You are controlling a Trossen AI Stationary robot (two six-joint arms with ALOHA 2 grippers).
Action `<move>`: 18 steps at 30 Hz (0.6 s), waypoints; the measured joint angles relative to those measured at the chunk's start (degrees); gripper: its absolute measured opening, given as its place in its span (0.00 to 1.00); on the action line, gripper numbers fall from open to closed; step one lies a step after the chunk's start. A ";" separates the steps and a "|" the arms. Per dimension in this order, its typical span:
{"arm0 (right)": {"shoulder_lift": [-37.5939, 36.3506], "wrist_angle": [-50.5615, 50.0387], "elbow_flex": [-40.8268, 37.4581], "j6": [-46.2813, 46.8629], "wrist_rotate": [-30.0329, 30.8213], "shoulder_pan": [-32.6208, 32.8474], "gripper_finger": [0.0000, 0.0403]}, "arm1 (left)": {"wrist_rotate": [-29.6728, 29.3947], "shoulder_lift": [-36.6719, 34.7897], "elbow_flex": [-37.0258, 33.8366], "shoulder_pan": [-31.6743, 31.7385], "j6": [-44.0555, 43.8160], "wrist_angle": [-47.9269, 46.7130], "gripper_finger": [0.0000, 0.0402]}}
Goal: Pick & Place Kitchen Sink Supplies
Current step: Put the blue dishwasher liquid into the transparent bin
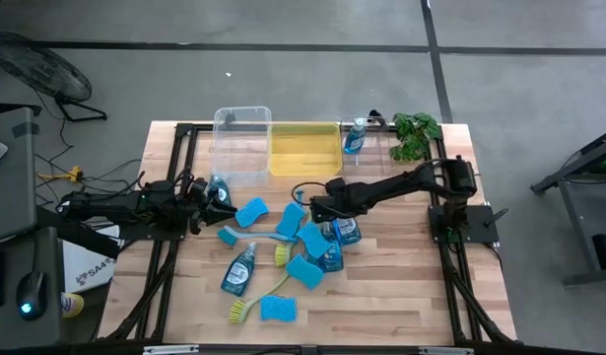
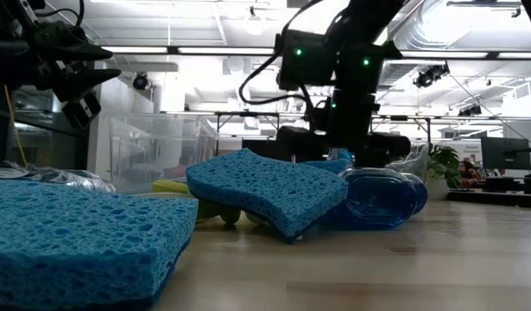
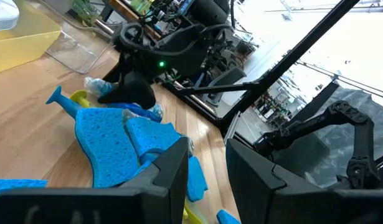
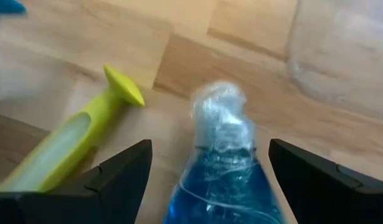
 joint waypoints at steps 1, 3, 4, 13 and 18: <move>0.27 0.21 0.00 0.00 -0.30 0.00 0.79 | 0.00 -0.01 0.00 0.00 0.01 -0.01 0.26; 0.55 0.43 0.00 0.03 -0.56 0.00 0.79 | 0.00 -0.01 0.00 -0.01 0.01 0.01 0.26; 0.66 0.43 0.00 0.26 -0.61 0.00 0.79 | 0.00 -0.01 0.00 0.01 0.01 0.01 0.26; 0.78 0.51 0.00 0.64 -1.38 -0.04 0.71 | 0.00 -0.01 0.00 0.00 0.01 0.00 0.26; 0.78 0.62 0.00 0.45 -2.94 -0.04 0.60 | 0.00 0.00 0.00 -0.01 0.00 -0.01 0.26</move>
